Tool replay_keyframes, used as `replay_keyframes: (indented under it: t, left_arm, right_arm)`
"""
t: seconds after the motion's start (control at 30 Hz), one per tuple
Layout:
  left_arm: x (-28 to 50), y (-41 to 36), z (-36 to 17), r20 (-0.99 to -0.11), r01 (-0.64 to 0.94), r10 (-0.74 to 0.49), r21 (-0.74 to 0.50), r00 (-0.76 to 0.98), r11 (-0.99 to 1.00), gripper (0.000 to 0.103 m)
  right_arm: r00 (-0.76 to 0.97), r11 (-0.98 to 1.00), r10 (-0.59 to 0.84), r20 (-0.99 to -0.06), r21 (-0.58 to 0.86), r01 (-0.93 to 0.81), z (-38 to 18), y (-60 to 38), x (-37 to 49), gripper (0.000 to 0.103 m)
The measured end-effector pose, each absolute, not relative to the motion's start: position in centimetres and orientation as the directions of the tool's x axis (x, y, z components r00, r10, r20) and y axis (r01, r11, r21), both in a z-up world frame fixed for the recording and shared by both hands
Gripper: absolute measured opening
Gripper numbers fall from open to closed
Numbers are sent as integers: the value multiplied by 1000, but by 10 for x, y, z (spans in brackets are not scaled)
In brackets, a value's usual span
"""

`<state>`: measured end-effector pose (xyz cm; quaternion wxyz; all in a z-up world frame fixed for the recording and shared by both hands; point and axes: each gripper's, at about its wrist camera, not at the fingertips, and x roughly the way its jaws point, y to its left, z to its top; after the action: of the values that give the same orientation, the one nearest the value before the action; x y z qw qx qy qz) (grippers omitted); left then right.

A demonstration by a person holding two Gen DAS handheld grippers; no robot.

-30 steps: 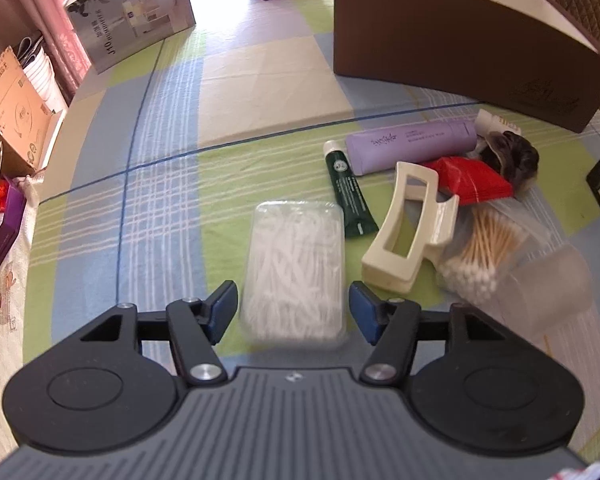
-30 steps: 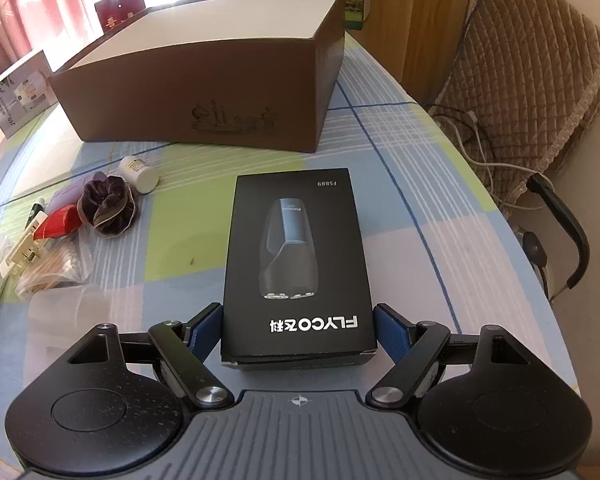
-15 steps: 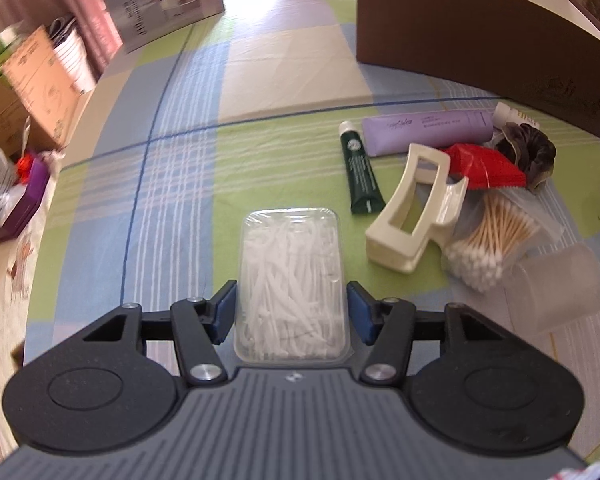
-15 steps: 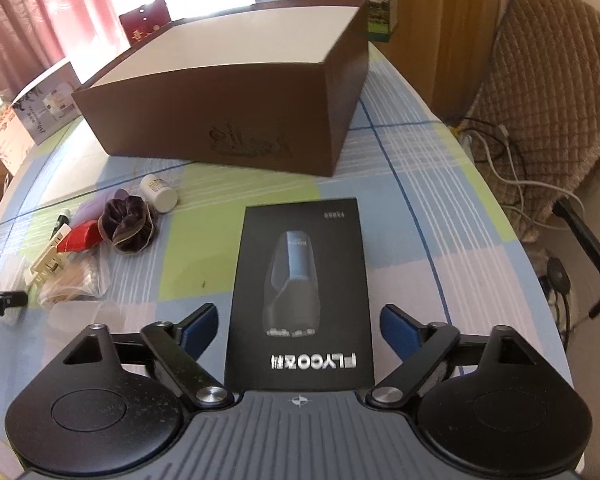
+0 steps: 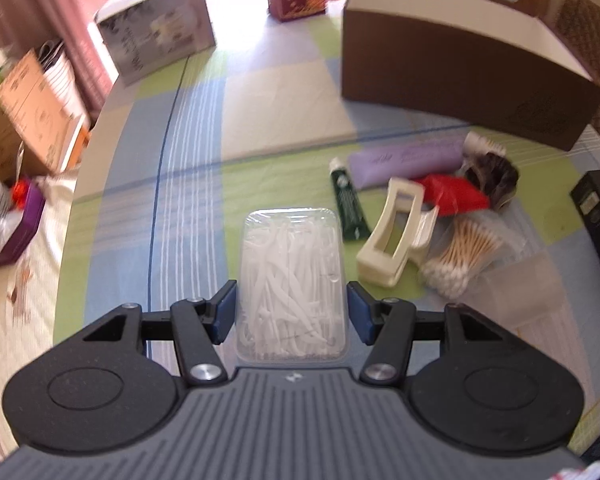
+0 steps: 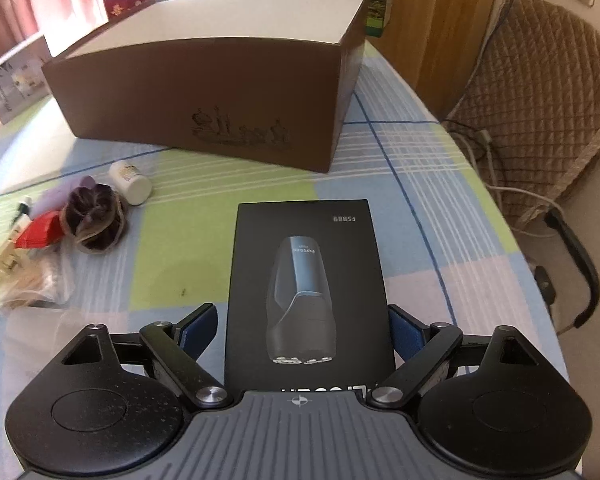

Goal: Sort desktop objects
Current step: 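Carry both held boxes over the brown cardboard box and lower them inside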

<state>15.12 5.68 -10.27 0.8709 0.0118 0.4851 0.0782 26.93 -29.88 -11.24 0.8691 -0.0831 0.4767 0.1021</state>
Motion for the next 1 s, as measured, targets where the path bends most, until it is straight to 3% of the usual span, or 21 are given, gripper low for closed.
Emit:
replay_keyframes:
  t: [0.13,0.37,0.6,1.0]
  left_arm:
    - [164,55,-93,-832,-56,98,81,546,995,53]
    - [193,42,-77,-810,71,-35,8,586,997,53]
    - [236,15,-56,-772,174,-118,-9,624,985,53]
    - [323,-13,-20,-716,223,-156,-1,680,975,53]
  right_arm:
    - [515,967,76,-854,-63,-248,-110,-292,265,76]
    - [490,978,193,-850,123,-171,-81,-289,251,76]
    - [557,968,249,-792,186,-167,-37,-269,260,76]
    - [655,950,312,-688,229,-211,19,-239,322,76]
